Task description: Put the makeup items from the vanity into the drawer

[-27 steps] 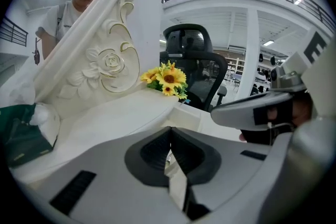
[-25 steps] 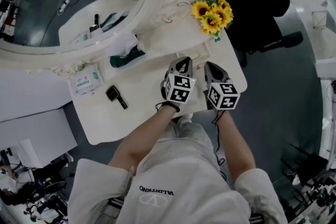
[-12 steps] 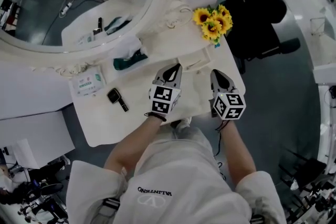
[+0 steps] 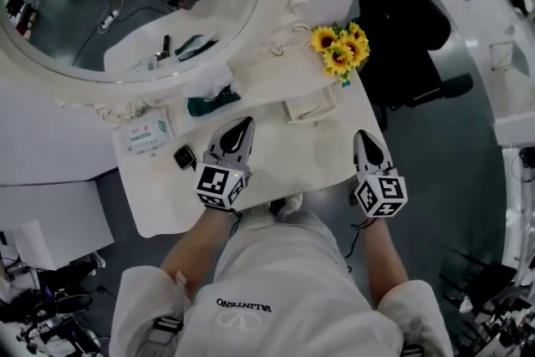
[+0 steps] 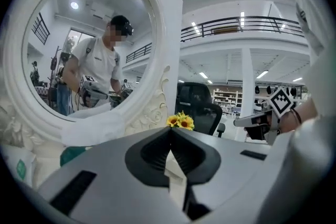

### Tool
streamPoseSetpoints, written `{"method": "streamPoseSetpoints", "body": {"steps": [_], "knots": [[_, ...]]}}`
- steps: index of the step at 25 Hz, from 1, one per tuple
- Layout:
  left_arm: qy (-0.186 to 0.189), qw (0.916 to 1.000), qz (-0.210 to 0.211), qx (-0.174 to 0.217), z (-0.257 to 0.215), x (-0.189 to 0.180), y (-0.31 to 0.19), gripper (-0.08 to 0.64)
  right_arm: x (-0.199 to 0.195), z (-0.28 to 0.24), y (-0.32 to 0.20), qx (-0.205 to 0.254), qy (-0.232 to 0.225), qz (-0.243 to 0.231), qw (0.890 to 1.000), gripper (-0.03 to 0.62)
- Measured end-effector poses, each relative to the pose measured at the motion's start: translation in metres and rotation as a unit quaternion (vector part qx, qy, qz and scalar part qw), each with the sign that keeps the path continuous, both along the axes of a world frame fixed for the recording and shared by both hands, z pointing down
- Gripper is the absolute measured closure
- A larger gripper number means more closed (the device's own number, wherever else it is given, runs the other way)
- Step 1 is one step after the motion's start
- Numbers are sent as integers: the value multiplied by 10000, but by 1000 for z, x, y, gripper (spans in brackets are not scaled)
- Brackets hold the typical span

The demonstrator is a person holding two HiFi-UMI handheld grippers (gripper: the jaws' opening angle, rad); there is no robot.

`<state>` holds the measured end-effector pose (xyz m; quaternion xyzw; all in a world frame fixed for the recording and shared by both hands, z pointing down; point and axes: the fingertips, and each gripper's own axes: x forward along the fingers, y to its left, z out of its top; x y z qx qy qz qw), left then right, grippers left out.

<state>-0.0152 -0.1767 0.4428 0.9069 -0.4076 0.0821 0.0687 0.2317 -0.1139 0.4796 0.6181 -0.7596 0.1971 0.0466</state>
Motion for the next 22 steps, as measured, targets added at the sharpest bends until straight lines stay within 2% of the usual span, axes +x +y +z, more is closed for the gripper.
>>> {"method": "streamPoseSetpoints", "body": {"steps": [5, 16, 22], "knots": [[210, 9992, -246, 255, -24, -26, 6, 557, 16, -25, 14, 275, -19, 294, 9992, 580], [242, 9963, -548, 614, -50, -61, 17, 557, 37, -57, 49, 635, 107, 744, 9951, 581], [197, 9956, -615, 673, -55, -68, 20, 557, 35, -62, 57, 749, 162, 777, 9940, 581]]}}
